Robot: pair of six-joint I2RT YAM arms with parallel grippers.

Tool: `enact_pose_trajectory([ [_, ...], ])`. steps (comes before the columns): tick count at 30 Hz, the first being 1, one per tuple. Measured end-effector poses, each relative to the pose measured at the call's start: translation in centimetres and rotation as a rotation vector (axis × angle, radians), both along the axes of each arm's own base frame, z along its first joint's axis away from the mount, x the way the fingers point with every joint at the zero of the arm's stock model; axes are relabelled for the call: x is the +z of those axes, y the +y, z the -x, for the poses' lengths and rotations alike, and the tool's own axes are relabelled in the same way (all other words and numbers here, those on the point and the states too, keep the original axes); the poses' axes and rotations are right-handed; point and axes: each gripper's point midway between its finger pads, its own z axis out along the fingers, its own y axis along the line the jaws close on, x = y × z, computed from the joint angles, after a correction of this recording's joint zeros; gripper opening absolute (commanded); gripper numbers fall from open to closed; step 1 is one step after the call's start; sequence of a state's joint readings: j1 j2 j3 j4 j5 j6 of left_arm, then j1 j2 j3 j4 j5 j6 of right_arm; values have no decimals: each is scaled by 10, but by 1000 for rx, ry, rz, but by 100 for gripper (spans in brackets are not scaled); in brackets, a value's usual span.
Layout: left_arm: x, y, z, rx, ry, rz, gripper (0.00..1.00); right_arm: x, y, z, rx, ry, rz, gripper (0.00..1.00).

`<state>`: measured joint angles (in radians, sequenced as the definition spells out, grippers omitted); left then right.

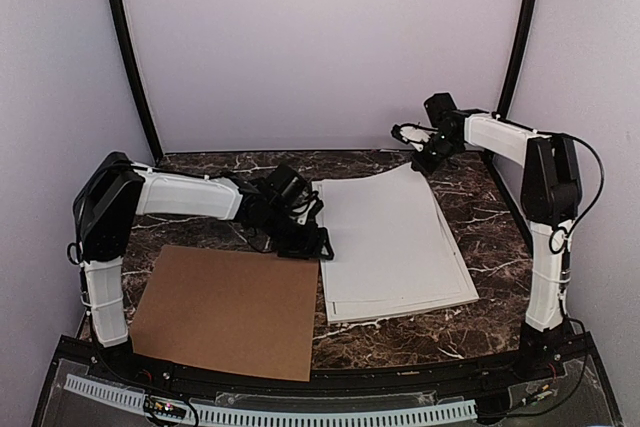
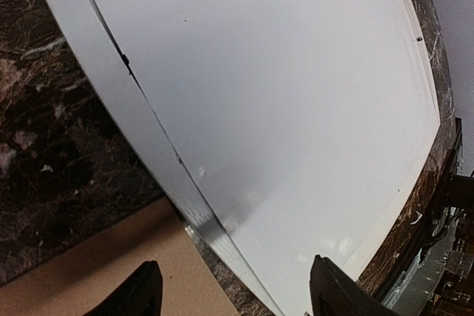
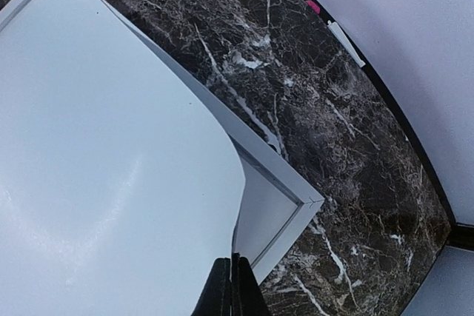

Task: Put the photo into the frame
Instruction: Place the photo on the mat board.

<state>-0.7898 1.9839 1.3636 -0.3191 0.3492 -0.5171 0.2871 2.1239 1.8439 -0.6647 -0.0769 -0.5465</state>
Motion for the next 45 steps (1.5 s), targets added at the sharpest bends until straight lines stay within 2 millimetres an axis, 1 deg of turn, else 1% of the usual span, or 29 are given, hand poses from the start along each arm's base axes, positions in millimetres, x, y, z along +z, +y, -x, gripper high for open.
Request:
enact_pose_trajectory([
  [4,-2,-4,6,-9,5,0,67,-3,3,4,39,13,4,0],
  [13,-3,-26,39,-85,12,2,64,-5,4,6,73,14,14,0],
  [19,-3,-36,57,-127,22,8,62,-6,4,6,69,16,14,4],
  [22,-5,-40,65,-146,33,9,61,-11,2,8,63,27,17,5],
  [29,-8,-51,76,-184,48,20,60,-24,-2,14,41,57,31,9],
  [33,-13,-59,87,-216,63,25,59,-24,-4,14,29,56,33,11],
  [38,-13,-64,97,-242,66,26,59,-25,-5,12,7,53,28,13],
  [45,-13,-65,98,-246,66,2,59,-24,-6,11,-35,59,6,16],
])
